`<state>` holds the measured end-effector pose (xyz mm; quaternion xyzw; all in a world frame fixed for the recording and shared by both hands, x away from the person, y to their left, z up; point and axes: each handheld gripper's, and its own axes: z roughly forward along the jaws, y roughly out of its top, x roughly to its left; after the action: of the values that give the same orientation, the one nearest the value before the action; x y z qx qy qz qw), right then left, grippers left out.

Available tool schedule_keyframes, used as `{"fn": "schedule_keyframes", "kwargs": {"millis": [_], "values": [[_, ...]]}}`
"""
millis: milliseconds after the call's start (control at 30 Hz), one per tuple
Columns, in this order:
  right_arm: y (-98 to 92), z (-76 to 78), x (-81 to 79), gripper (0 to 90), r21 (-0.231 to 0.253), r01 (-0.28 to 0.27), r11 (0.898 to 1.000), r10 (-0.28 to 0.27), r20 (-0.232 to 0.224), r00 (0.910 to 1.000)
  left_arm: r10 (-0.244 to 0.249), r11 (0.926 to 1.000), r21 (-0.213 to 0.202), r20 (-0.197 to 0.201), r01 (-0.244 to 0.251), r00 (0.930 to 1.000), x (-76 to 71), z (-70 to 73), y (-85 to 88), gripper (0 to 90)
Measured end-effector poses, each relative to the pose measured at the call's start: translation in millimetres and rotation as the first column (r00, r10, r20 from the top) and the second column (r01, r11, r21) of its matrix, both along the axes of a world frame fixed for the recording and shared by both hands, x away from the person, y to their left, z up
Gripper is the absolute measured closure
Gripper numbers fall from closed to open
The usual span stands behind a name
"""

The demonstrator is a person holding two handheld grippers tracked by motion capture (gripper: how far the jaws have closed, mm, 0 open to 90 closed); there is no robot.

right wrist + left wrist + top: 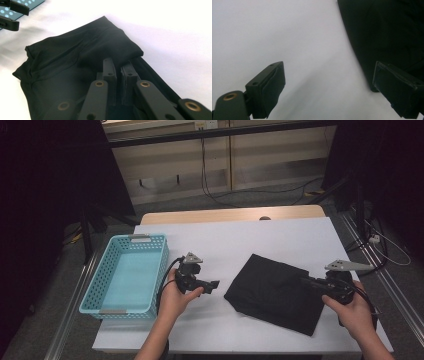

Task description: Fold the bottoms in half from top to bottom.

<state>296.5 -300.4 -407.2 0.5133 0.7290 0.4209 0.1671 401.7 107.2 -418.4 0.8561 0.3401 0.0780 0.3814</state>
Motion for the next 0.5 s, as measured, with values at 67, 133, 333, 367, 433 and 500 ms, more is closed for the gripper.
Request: {"fn": "schedule_keyframes", "kwargs": {"millis": [67, 133, 333, 367, 433, 500], "values": [[-0.8, -0.1, -0.2, 85.1, 0.002, 0.002, 1.0, -0.002, -0.001, 1.0, 0.003, 1.0, -0.001, 0.004, -0.003, 1.0, 0.5, -0.1, 0.3, 10.8], [-2.7, -0.4, -1.5, 85.2, 0.0, 0.005, 1.0, -0.005, -0.004, 1.0, 0.005, 1.0, -0.008, 0.001, -0.005, 1.0, 1.0, 0.1, 0.3, 10.7], [-4.6, 1.3, -3.8, 85.1, -0.003, 0.007, 1.0, -0.007, 0.002, 1.0, 0.005, 0.9999, -0.012, 0.004, -0.005, 1.0, 2.5, 1.4, 1.7, 10.6], [-4.6, 1.3, -3.8, 85.1, -0.003, 0.007, 1.0, -0.007, 0.002, 1.0, 0.005, 0.9999, -0.012, 0.004, -0.005, 1.0, 2.5, 1.4, 1.7, 10.6], [-5.2, 1.1, -4.7, 85.2, -0.004, 0.006, 1.0, -0.006, 0.001, 1.0, 0.012, 0.9998, -0.019, 0.002, -0.012, 0.9999, 2.6, 0.8, 1.2, 10.6], [-5.4, 1.1, -5.0, 85.2, -0.005, 0.006, 1.0, -0.006, 0.001, 1.0, 0.008, 0.9998, -0.016, 0.003, -0.008, 1.0, 3.2, 1.3, 1.4, 10.6]]}}
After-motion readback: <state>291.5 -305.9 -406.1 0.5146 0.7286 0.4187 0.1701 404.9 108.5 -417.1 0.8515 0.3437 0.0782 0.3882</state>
